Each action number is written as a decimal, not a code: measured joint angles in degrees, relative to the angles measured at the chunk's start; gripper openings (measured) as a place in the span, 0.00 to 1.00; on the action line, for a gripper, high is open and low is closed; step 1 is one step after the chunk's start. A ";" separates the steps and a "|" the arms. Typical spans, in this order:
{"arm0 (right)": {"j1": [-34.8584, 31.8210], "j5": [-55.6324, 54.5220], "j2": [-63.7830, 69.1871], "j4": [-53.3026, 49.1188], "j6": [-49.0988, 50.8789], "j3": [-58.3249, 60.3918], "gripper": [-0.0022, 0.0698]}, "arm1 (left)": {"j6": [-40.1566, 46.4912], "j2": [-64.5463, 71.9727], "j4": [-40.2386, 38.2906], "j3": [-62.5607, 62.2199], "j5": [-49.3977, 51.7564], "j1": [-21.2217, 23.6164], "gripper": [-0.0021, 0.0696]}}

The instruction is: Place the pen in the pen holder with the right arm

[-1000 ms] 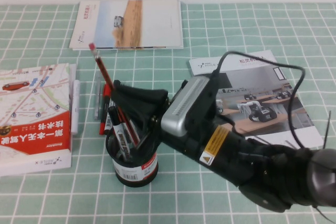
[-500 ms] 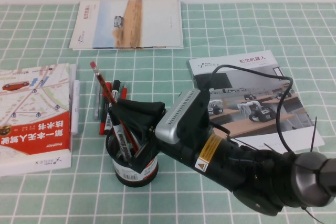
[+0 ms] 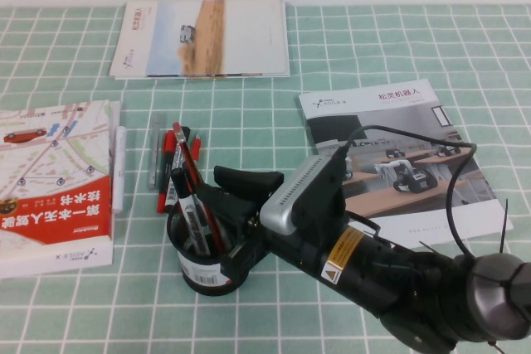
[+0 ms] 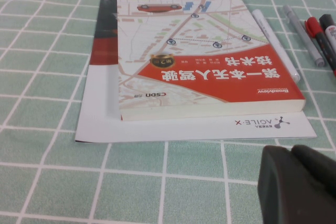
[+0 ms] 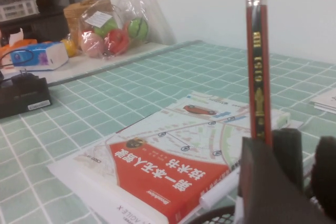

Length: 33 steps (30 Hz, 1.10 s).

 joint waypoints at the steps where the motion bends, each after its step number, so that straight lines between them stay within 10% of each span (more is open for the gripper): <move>1: 0.00 0.03 0.00 0.11 0.00 0.00 0.31 | 0.00 0.00 0.00 0.00 0.00 0.00 0.02; 17: 0.00 13.35 -6.51 -4.51 1.96 0.77 0.34 | 0.00 0.00 0.00 0.00 0.00 0.00 0.02; 25: 0.00 40.24 -26.88 -11.28 3.27 4.71 0.06 | 0.00 0.00 0.00 0.00 0.00 0.00 0.02; 33: 0.00 61.28 -50.87 -9.01 3.27 12.70 0.01 | 0.00 0.00 0.00 0.00 0.00 0.00 0.02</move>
